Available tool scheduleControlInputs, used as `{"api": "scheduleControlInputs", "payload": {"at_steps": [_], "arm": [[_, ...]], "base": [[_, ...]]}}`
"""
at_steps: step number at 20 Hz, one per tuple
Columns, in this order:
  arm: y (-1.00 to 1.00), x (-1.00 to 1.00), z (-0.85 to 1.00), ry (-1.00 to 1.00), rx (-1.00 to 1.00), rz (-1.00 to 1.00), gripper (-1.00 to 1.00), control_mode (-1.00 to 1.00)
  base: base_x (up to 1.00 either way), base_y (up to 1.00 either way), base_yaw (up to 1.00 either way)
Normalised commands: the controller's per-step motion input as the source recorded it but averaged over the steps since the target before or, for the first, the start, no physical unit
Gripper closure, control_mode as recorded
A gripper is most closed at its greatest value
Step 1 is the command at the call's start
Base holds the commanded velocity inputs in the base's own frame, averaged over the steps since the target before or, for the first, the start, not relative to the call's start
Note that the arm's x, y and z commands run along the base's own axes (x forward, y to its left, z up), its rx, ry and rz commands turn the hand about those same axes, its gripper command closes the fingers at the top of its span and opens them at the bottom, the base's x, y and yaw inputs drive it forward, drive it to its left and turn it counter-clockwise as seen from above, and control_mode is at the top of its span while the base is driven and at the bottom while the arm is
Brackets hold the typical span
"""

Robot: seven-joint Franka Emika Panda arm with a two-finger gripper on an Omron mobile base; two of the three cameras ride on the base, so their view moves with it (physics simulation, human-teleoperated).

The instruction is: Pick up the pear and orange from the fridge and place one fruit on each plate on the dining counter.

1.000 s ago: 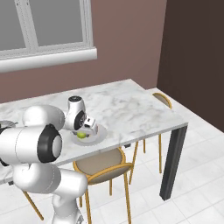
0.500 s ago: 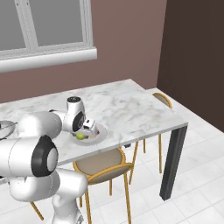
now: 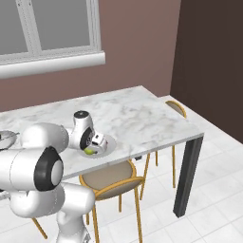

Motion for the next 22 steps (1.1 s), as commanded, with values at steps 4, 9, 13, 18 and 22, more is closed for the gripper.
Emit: {"api": "scheduleControlInputs", "payload": {"at_steps": [4, 9, 13, 18, 22], "arm": [[0.00, 0.27, -0.03, 0.05, 0.00, -0.03, 1.00, -1.00], [0.00, -0.05, -0.04, 0.07, 0.00, 0.00, 1.00, -1.00], [0.00, 0.00, 0.00, 0.00, 0.00, 0.00, 1.00, -1.00], [0.00, 0.14, -0.04, 0.00, 0.00, 0.00, -1.00, -1.00], [0.00, 0.13, -0.02, 0.01, 0.00, 0.00, -1.00, -1.00]], "base": [[0.00, 0.00, 0.00], [0.00, 0.00, 0.00], [0.00, 0.00, 0.00], [0.00, 0.00, 0.00], [0.00, 0.00, 0.00]]}}
